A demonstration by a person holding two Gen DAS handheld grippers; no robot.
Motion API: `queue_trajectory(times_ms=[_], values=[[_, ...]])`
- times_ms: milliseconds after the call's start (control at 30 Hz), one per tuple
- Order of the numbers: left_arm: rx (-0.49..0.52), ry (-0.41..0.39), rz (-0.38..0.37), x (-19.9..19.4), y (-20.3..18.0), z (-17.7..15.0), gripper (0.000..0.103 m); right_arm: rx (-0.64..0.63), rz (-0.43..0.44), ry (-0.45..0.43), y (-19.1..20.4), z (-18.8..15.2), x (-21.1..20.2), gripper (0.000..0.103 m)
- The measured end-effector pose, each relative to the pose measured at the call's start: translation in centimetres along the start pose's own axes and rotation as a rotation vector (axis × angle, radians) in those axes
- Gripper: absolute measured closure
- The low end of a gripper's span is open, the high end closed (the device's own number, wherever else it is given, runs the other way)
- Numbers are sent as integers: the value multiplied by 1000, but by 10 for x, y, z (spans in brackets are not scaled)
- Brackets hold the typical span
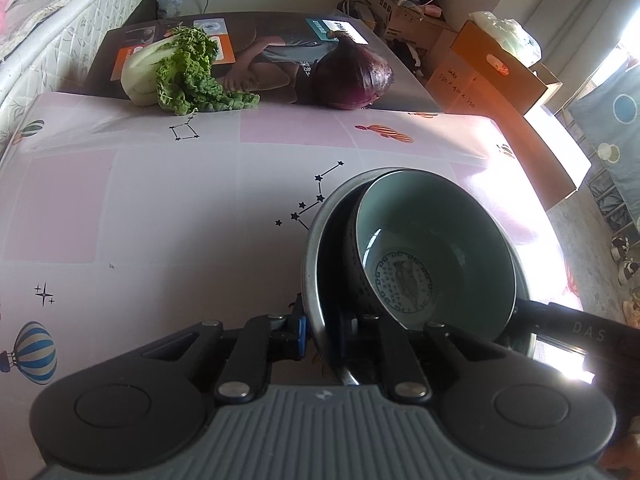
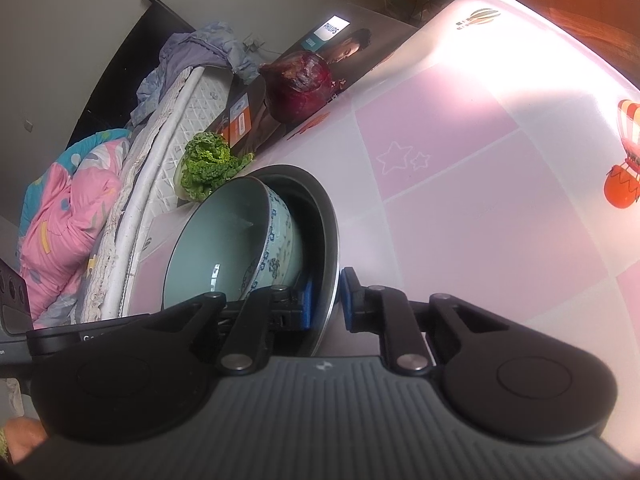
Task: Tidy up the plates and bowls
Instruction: 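Lift and carry the nested bowls with both tools toward the plate stack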
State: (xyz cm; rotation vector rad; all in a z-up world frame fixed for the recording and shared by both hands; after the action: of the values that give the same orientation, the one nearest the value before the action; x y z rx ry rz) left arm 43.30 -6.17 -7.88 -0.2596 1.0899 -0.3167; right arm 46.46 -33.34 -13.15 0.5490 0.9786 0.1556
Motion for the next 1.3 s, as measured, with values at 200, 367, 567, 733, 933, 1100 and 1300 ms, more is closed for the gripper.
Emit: queue_trajectory(times_ms=[200, 367, 567, 733, 933, 1100, 1300], values=[[2, -2, -4, 1, -3, 0, 90, 5, -4, -6, 0, 1, -3, 89], [8, -7, -8, -1, -6, 0, 90, 6, -7, -12, -2, 2, -8, 89], [14, -24, -15, -7, -11, 3, 90, 6, -3, -30, -2, 5, -17, 89], [21, -40, -20, -17, -16, 5, 90, 4, 4, -45, 1, 8, -27, 89], [25, -61, -29, -35, -23, 4, 90, -5, 6, -66, 9, 9, -47, 89], [24, -77, -38, -56, -28, -3, 90, -17, 8, -82, 18, 4, -69, 89], [17, -96, -48, -84, -32, -20, 90, -23, 7, -78, 29, -12, -94, 89]])
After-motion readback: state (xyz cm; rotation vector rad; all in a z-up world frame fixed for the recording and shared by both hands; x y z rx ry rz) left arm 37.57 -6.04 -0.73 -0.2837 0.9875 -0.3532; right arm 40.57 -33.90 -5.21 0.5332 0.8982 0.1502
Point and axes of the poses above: each gripper's, at about its wrist camera, not at the fingertips, and x roughly the way its jaws point, y to its left, z to its top, the point moved 3 cm from there along x, roughly the way its jaws point, and after that the axes turned 8 degrees about -z, right-handed, at the moved point
